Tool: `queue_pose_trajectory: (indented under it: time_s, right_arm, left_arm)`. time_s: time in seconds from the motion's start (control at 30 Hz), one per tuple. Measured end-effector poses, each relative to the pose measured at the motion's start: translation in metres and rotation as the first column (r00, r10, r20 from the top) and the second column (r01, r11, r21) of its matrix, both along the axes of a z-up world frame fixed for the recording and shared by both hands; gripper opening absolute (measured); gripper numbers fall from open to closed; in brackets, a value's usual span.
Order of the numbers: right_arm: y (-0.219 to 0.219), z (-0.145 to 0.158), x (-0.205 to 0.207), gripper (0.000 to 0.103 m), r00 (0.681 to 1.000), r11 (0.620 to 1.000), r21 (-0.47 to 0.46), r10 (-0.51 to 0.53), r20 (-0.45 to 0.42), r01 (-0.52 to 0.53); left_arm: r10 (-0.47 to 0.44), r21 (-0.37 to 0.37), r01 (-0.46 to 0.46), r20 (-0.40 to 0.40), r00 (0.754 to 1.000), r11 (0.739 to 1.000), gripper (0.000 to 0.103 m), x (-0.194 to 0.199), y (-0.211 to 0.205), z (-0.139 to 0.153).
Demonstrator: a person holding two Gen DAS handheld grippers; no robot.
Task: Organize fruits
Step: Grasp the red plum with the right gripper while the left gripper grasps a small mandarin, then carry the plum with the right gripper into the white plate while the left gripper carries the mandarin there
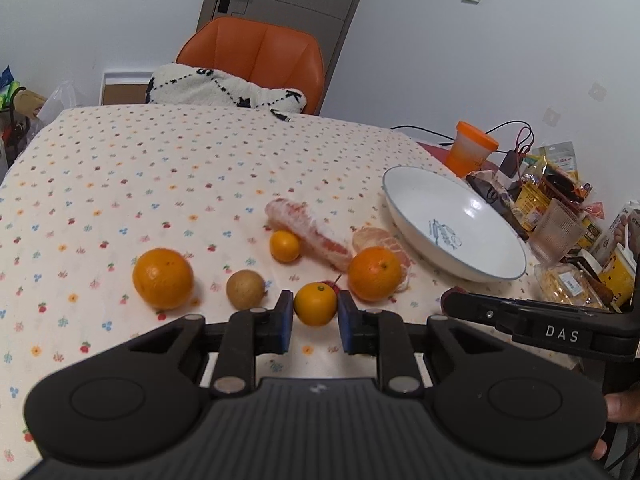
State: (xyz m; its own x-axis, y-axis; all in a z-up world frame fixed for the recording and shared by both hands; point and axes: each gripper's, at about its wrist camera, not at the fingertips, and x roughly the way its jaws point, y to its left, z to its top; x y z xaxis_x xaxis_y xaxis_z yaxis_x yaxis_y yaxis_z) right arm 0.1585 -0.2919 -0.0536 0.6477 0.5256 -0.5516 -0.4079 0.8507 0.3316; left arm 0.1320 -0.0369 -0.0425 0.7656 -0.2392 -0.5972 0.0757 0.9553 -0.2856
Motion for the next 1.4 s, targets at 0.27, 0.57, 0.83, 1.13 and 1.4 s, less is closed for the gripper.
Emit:
queue_pose_trajectory:
  time_s: [0.27, 0.57, 0.83, 1.13, 1.4]
  right_arm:
    - [-0.012, 0.009, 0.003, 0.021, 0.999, 0.999, 0.02, -0.031, 0.021, 0.03]
    - [-0.042, 0.018, 0.012, 0.021, 0.994, 0.992, 0.07, -0.108, 0.022, 0.106]
    - [-0.063, 0.017, 0.02, 0.021, 0.986, 0.985, 0.061, -0.162, 0.03, 0.16]
    - [-0.08, 0.015, 0.029, 0.021, 0.978, 0.977, 0.065, -0.204, 0.035, 0.201]
    - [-0.083, 0.011, 0.033, 0.026, 0.977, 0.975, 0.075, -0.21, 0.03, 0.207]
  left_arm:
    - [-0.015, -0.01, 0.016, 0.052, 0.999, 1.0, 0.022, 0.008, -0.016, 0.018]
    - [-0.051, -0.018, 0.052, 0.069, 0.996, 0.998, 0.022, 0.023, -0.04, 0.021]
    - [-0.09, -0.018, 0.091, 0.069, 0.994, 0.996, 0.022, 0.04, -0.068, 0.02]
    - [-0.128, -0.016, 0.129, 0.061, 0.99, 0.991, 0.022, 0.062, -0.102, 0.015]
    - [-0.127, -0.002, 0.127, 0.044, 0.991, 0.992, 0.022, 0.078, -0.118, 0.01]
